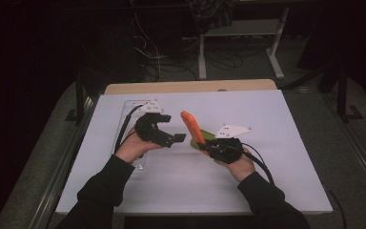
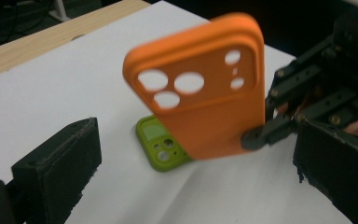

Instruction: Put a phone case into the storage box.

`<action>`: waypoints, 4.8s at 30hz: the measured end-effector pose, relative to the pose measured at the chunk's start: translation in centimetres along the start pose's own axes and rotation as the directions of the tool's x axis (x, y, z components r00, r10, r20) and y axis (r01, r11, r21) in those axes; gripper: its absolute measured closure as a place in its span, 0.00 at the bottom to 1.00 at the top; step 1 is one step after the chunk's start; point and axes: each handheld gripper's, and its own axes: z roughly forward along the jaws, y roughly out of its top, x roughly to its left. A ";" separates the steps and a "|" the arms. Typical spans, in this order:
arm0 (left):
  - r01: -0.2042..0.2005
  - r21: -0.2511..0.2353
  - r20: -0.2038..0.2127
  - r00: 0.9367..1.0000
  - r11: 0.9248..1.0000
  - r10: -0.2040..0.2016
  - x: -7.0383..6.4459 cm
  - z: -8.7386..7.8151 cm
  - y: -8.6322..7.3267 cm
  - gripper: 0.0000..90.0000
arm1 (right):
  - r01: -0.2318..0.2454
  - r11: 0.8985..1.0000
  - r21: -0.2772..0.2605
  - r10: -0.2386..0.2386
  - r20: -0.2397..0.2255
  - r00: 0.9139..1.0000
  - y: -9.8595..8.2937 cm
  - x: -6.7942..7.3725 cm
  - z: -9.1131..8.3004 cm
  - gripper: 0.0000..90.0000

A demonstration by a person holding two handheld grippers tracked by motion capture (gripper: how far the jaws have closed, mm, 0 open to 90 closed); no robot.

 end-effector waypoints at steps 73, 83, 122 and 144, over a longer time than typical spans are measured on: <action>0.011 -0.045 0.020 1.000 0.999 -0.010 0.4 2.0 0.4 0.18 | 0.020 0.995 0.099 -0.016 -0.038 0.999 -0.4 1.7 1.5 0.43; -0.002 -0.040 -0.053 0.999 0.999 0.000 2.1 0.5 2.3 0.18 | -0.014 0.986 0.167 0.001 0.080 0.997 -1.8 -0.1 -1.4 0.17; 0.047 -0.086 -0.405 0.911 0.995 -0.078 12.3 -9.8 4.4 0.18 | -0.083 0.971 0.223 0.057 0.120 0.991 -7.7 -2.5 -6.7 0.00; 0.119 0.017 -0.501 0.860 0.993 -0.094 16.8 -5.8 2.4 0.17 | -0.086 0.973 0.212 0.062 0.117 0.991 -7.5 -2.5 -6.9 0.00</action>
